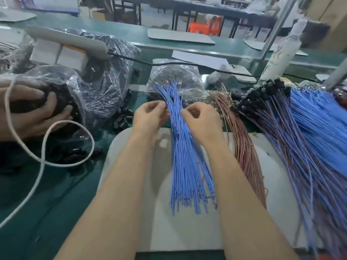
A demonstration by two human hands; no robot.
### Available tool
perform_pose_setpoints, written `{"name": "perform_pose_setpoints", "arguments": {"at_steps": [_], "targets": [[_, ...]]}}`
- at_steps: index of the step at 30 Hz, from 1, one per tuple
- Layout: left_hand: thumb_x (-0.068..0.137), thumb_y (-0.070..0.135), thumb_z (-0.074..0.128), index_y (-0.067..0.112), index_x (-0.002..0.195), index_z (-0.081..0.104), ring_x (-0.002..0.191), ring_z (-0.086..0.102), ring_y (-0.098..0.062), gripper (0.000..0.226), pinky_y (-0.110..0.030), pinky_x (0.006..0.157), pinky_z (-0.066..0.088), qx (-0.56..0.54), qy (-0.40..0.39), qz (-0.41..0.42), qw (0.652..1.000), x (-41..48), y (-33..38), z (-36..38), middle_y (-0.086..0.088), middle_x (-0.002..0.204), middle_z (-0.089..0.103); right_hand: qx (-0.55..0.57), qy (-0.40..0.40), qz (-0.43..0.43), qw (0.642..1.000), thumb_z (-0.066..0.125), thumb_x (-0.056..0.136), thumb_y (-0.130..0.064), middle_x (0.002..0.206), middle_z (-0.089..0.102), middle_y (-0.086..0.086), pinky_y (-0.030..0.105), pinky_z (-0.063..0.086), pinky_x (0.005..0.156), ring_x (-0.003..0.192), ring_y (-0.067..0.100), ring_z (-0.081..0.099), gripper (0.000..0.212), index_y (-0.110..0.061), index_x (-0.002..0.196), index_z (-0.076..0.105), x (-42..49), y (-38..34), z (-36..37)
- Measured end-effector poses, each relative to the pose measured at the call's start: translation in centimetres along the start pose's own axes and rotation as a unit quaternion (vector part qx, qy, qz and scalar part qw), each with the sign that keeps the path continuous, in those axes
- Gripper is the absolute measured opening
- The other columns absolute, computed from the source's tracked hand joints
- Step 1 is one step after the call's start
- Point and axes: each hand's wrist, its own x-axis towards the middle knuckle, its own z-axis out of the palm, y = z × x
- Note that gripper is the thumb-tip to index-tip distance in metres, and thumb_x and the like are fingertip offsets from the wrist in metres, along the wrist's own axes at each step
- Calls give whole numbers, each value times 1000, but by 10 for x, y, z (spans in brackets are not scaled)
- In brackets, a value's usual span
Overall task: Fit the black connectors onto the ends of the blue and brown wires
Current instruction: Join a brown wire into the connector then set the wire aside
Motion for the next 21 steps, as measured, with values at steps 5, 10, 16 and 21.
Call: {"name": "perform_pose_setpoints", "arguments": {"at_steps": [5,10,16,21], "targets": [[91,-4,55,9,82,54,62,57,-8,16,-12,59,52,-67,24,-22,997,3,0,1,-5,75,58,-215,-85,48,972,65,85,-46,104,64,8,31,39,73,99,29,59,40,-11,104,58,-6,-7,16],[90,-5,57,9,81,54,62,58,-9,17,-12,59,51,-24,10,-15,1000,-1,-7,12,-5,73,58,-183,-68,78,978,59,90,-32,97,66,12,29,38,69,93,32,61,24,-9,96,64,-3,-8,18],[91,1,59,10,86,55,62,62,-6,11,-13,61,53,-16,10,-24,1000,0,-7,9,-4,77,62,30,-25,88,995,56,95,-23,80,65,0,29,45,68,68,11,58,15,-12,86,62,-1,-1,0],[95,7,54,7,95,55,65,64,-9,1,-19,60,55,-63,-52,-74,994,0,-3,11,-4,79,63,605,-16,108,789,46,97,-3,63,61,1,17,37,41,41,5,43,14,-10,87,54,3,-6,-22]]}}
